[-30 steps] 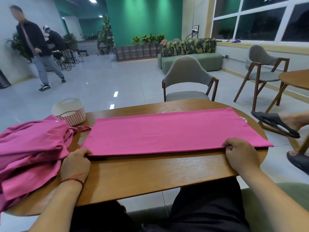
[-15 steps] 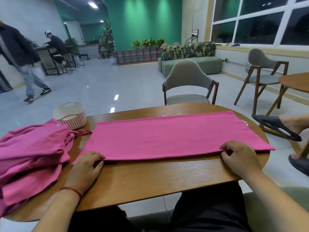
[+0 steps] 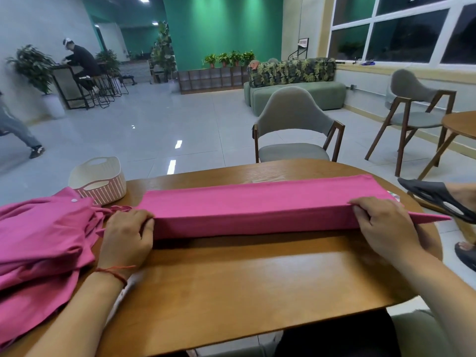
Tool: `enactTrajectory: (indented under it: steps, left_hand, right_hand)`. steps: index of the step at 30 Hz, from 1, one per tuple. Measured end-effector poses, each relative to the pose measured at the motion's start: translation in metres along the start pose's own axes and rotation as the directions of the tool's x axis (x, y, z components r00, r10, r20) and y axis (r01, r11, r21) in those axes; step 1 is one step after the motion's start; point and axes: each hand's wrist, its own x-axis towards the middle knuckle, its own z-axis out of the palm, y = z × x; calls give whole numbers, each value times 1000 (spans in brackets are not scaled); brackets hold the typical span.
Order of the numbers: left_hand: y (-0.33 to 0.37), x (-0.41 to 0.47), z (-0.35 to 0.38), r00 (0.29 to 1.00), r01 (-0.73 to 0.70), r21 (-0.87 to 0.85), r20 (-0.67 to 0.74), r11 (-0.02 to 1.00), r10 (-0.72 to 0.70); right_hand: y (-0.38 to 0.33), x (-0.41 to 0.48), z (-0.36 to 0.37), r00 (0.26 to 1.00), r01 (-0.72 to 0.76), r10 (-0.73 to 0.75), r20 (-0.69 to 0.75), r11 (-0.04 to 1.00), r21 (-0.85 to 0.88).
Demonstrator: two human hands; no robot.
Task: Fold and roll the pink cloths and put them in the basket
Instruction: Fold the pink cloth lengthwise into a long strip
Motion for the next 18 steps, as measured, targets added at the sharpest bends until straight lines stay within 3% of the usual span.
enactTrajectory:
  steps: [5, 12, 16, 18]
  left_hand:
    - [-5, 43, 12, 997, -76, 22, -13, 997, 76]
    - [-24, 126, 49, 991, -117, 27, 74, 993, 115]
    - [-40, 162, 96, 958, -114, 5, 266, 994, 108]
    - [-55, 166, 123, 919, -32, -50, 392, 998, 49]
  right_hand:
    - [9, 50, -1, 995, 49, -51, 85, 998, 27]
    - [18, 128, 20, 981, 85, -90, 173, 996, 38]
    - [27, 168, 63, 963, 106, -105, 248, 994, 8]
    - [33, 173, 92, 943, 97, -94, 318, 995, 6]
